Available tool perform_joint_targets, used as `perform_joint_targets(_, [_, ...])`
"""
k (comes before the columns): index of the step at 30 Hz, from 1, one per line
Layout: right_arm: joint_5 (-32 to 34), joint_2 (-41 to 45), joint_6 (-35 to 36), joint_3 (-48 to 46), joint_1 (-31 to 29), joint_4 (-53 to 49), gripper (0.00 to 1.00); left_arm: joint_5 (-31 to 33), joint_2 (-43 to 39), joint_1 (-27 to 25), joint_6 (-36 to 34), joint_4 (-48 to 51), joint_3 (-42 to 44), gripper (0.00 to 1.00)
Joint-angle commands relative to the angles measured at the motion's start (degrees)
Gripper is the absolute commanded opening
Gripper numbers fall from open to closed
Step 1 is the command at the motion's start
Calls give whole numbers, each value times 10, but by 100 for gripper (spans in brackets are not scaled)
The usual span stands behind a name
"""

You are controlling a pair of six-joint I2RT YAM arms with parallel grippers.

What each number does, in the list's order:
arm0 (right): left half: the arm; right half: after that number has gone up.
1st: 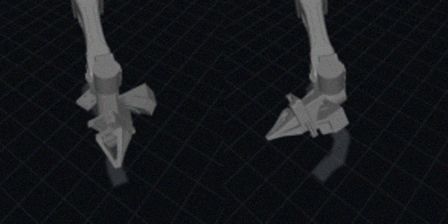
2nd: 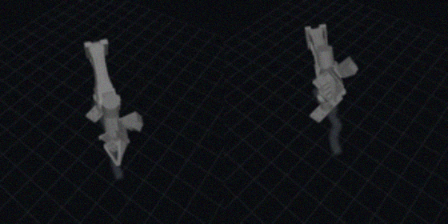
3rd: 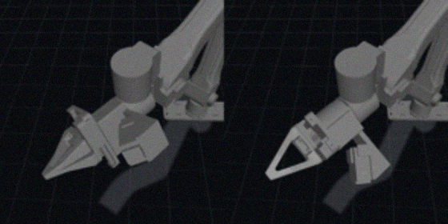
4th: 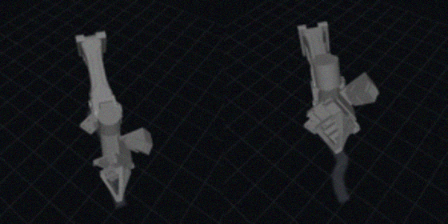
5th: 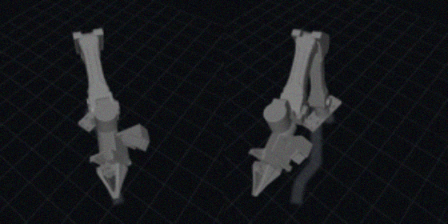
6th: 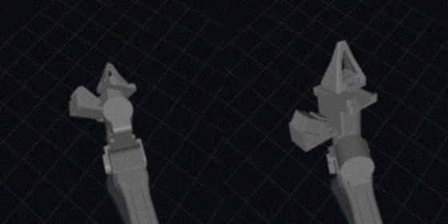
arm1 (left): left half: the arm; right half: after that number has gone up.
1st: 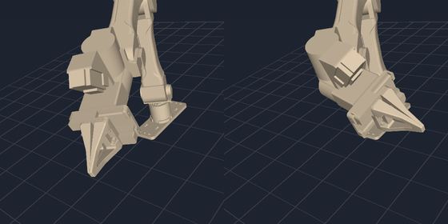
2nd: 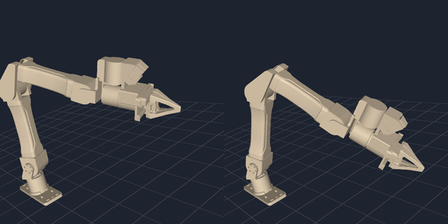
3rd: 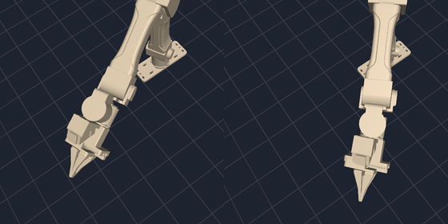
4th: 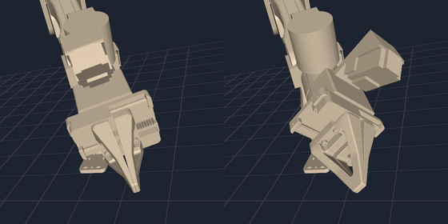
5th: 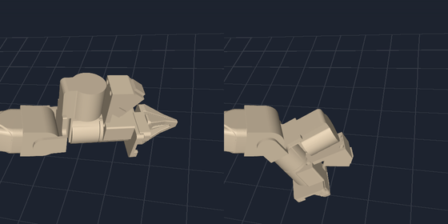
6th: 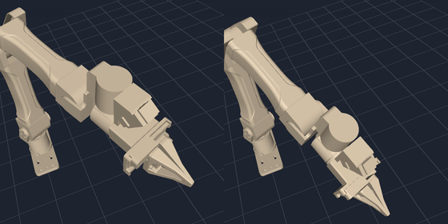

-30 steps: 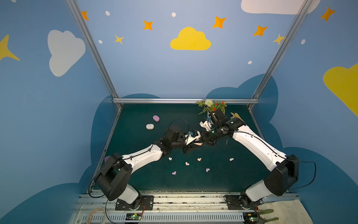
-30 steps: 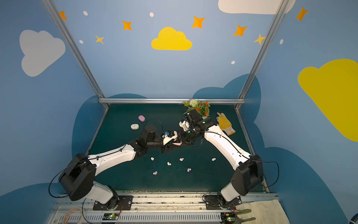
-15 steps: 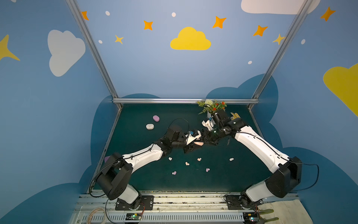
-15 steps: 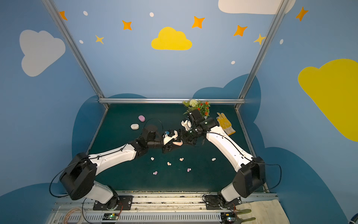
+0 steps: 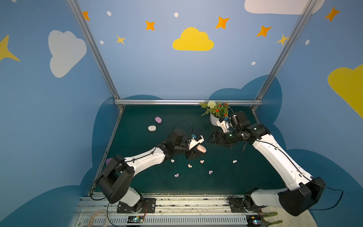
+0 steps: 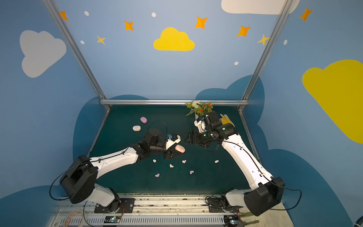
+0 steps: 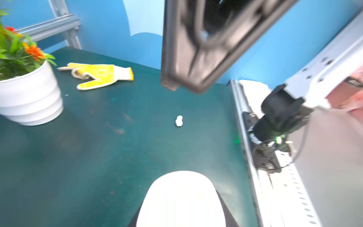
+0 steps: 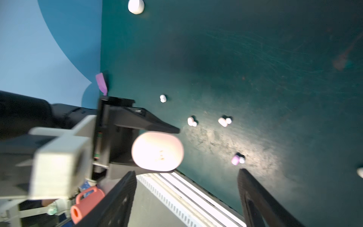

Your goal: Insert the wireless bluetooth earbuds into the charging case

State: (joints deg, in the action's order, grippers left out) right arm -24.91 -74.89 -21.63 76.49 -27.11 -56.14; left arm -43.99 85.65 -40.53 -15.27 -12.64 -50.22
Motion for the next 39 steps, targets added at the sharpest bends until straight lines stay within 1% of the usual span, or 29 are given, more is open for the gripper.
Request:
perform_joint_targets(1, [-1,35,105,-24,-12,-14,79,-64,-22,0,32,-6,1,4])
perform_joint_targets(6, [17,107,187,-84,-67,58,79,-120,-17,-1,61,-34,-8,3])
perform_joint_targets(9, [9,118,200,-93,-82,76,79,-131,-12,-1,67,-35,-16,3])
perform_joint_targets(12, [21,113,206,-91,-96,81,79,-138,-12,0,66,-35,-17,4])
perform_joint_targets(16, [43,99,208,-86,-106,84,79,-142,-17,-1,65,-34,-19,4])
perform_joint_targets(24, [50,77,215,-84,-121,93,79,-141,-18,-1,66,-35,-20,4])
perform_joint_targets(27, [71,65,215,-80,-125,84,79,-141,-19,-2,66,-35,-20,4])
perform_joint_targets(35, [179,64,177,-75,-118,81,78,-141,-29,-3,52,-21,-19,4])
perform_joint_targets(39, [188,64,164,-67,-100,79,77,-141,-32,-5,47,-16,-19,4])
